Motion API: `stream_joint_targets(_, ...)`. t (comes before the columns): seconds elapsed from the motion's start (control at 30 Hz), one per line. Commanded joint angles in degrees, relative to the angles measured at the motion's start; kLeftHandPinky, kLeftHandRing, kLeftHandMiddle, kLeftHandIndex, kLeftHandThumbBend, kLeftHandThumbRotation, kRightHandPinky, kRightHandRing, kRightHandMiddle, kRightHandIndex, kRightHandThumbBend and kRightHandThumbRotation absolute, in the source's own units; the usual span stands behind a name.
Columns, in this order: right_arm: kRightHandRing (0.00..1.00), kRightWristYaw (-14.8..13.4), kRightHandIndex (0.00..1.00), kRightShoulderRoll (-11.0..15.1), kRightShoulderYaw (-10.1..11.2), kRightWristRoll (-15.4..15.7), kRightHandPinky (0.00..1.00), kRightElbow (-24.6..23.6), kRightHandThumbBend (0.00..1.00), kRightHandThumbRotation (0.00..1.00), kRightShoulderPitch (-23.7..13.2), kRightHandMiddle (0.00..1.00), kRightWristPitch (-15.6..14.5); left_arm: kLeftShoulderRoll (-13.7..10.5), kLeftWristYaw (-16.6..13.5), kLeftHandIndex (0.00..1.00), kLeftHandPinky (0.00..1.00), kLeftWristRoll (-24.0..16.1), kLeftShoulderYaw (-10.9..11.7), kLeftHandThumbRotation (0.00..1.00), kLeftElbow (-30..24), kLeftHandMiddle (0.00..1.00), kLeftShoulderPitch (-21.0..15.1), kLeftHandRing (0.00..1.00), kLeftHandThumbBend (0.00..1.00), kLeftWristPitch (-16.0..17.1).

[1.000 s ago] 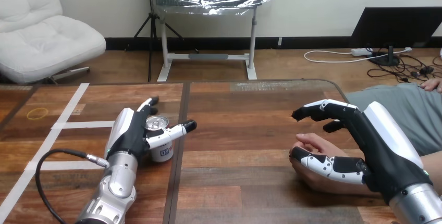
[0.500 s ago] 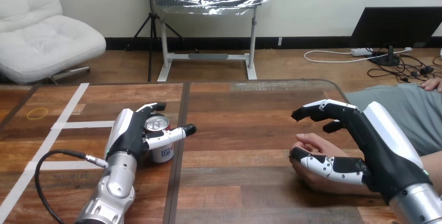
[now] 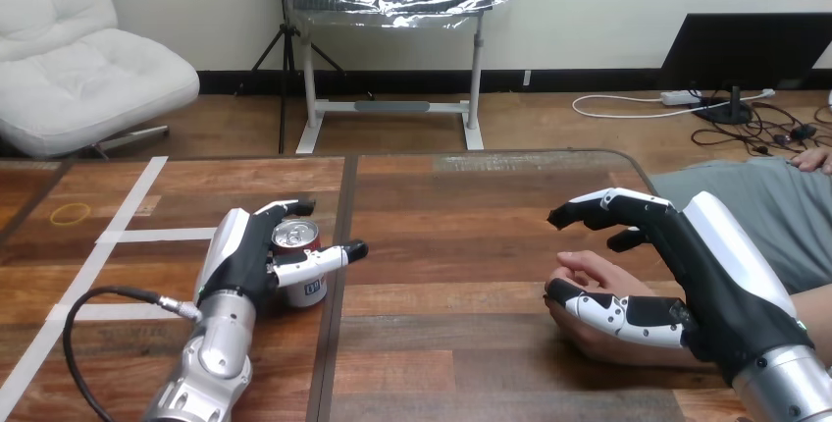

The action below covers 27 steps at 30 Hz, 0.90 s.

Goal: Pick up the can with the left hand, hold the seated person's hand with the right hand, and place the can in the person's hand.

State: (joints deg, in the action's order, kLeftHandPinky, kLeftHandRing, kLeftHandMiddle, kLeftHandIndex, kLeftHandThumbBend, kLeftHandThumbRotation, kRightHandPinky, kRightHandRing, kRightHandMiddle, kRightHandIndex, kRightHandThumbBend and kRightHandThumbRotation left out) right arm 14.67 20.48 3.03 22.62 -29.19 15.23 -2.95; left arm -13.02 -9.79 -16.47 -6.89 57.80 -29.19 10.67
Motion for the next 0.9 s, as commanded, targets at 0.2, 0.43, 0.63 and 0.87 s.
stream_joint_targets(0.2,0.78,0.02,0.68,0.88,1.05,-0.53,0.7,-2.95,0.6,0.0,-3.03,0.77,-0.15,-1.5,0.14,0.78,0.66,0.2,0.51,0.4,-2.49,0.74,-1.03,0.73,0.89,1.41)
stream_joint_targets(0.43,0.78,0.27,0.68,0.87,1.07,-0.9,0.7,-2.82,0.6,0.0,-3.18,0.77,-0.23,-1.58,0.53,0.78,0.66,0.64,0.78,0.38,-2.22,0.74,-0.92,0.73,0.88,1.62)
stream_joint_targets(0.63,0.78,0.53,0.68,0.97,0.96,-0.63,0.7,-2.97,0.59,0.0,-3.32,0.77,-0.7,-1.59,0.75,0.78,0.66,0.84,0.93,0.35,-1.83,0.75,-0.89,0.73,0.87,1.56)
stream_joint_targets(0.87,0.78,0.81,0.68,1.18,0.9,-0.59,0.7,-3.04,0.59,0.0,-3.44,0.77,-0.86,-1.77,1.21,0.78,0.67,0.64,0.81,0.32,-1.76,0.75,-0.63,0.73,0.85,1.34)
